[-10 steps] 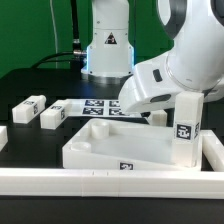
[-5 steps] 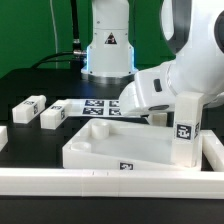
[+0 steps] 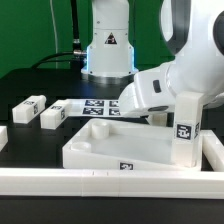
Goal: Assemble desk
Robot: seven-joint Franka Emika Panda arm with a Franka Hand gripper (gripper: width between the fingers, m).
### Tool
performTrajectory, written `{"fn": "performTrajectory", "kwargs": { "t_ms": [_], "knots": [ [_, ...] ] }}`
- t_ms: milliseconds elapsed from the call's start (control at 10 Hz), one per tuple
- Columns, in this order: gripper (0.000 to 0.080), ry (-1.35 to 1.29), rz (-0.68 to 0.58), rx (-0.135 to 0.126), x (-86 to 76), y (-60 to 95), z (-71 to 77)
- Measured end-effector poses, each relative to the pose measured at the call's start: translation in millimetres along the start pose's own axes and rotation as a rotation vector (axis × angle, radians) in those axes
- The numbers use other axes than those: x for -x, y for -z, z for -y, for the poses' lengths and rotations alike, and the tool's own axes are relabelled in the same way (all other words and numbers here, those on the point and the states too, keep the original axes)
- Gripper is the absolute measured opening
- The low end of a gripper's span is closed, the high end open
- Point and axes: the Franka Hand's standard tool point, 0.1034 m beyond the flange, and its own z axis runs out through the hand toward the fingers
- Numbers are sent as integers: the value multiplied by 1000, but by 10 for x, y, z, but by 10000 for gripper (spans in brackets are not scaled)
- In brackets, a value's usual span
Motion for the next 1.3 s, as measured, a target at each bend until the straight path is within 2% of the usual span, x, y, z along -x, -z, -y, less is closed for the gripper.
{"fn": "performTrajectory", "kwargs": {
  "t_ms": [400,500,600,700,800,1100,1300],
  "knots": [
    [649,-21,1,-7,-27,-56,-58],
    [517,-23,-2,-6,-34,-38,-32],
    [517,-22,-4,-5,-38,-31,-24],
    [377,-20,-4,-4,-43,-42,-14],
    [287,-19,-3,-3,-41,-47,-8],
    [288,-18,-3,-4,-40,-43,-9],
    [288,2,-9,-9,5,87,-34]
  ]
}}
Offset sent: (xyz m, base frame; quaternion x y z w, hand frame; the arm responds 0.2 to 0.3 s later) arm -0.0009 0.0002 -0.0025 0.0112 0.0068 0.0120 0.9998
